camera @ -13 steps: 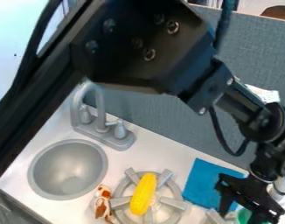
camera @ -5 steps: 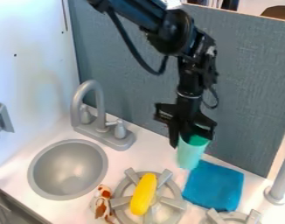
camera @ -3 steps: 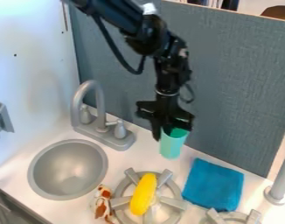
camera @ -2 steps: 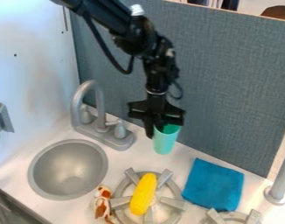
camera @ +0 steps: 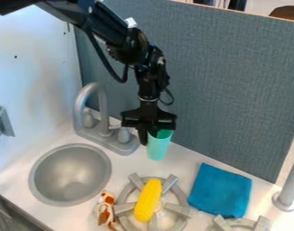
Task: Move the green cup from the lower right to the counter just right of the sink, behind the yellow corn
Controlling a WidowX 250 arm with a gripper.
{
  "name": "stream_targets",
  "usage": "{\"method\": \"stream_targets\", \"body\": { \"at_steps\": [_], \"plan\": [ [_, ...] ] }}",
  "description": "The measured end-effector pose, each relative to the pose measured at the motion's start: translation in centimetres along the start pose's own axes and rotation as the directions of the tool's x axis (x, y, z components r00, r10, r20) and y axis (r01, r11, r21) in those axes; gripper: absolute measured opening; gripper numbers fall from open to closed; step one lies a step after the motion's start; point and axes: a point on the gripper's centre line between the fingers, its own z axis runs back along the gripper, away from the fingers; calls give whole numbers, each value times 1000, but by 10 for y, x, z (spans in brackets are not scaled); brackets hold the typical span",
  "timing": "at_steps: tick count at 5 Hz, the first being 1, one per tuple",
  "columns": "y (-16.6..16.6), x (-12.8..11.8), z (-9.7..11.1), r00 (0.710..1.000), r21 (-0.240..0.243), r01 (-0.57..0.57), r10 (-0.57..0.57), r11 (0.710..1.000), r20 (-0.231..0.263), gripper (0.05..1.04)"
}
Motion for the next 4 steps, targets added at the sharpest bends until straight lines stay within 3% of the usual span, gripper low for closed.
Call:
{"method": "stream_targets", "body": {
  "at_steps": [2,4],
  "plan": [
    [20,24,-22,991,26,-130,131,991,-34,110],
    [37,29,-31,982,26,-157,158,987,-98,110]
  ]
}}
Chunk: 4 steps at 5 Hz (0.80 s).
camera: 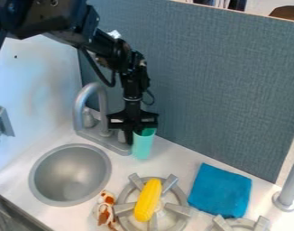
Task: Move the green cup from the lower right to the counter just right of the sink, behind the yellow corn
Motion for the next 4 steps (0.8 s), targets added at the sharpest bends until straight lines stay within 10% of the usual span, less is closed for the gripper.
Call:
{"method": "stream_targets", "body": {
  "at_steps": [4],
  "plan": [
    [9,-25,-21,999,-10,6,-7,1000,-46,134]
  ]
}}
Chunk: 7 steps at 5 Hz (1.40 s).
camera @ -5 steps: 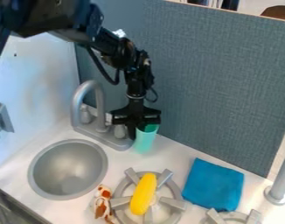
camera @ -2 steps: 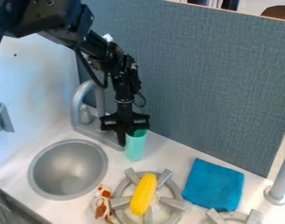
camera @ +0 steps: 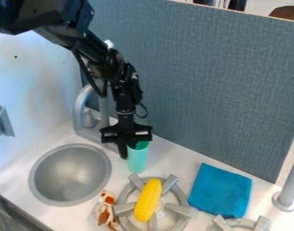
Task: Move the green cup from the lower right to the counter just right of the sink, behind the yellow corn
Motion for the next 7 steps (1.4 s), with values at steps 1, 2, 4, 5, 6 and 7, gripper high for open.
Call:
{"method": "stream_targets", "body": {
  "at_steps": [1,2,4,5,6,7],
  "plan": [
    [-3,-8,-2,1000,1,2,-2,1000,-4,362],
    [-11,-18,-3,1000,4,22,-22,1000,-2,663],
    [-14,-27,30,997,-26,27,-25,999,71,1010],
    [-16,-38,48,994,-14,42,-40,999,103,1005],
    [-24,-54,72,984,14,129,-130,991,125,1001],
    [-33,-87,90,955,29,274,-276,961,113,1001]
  ]
}}
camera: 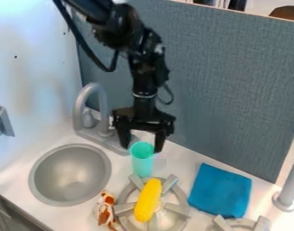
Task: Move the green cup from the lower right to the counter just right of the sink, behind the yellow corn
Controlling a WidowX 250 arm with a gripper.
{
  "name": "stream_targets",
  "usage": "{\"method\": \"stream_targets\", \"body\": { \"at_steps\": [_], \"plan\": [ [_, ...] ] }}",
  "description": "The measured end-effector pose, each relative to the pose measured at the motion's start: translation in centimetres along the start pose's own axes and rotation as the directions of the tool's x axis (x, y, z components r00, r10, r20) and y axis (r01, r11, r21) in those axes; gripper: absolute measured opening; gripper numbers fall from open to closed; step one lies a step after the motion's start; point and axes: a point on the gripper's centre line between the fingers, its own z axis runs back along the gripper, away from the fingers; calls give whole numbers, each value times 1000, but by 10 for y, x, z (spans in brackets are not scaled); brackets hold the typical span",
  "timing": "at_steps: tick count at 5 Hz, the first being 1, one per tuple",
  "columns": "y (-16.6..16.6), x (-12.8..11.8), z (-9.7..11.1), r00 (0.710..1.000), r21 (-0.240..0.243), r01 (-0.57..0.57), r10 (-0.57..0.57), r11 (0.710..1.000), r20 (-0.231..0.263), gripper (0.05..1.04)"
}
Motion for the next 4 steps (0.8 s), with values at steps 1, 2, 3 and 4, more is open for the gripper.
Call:
{"method": "stream_targets", "body": {
  "at_steps": [1,2,3,4],
  "plan": [
    [-20,-31,14,994,-19,107,-107,994,0,1001],
    [-53,-61,5,982,-12,187,-187,982,3,1001],
    [-55,-92,-3,979,65,199,-196,978,-53,1001],
    [-25,-105,4,990,97,132,-127,987,-57,1001]
  ]
}}
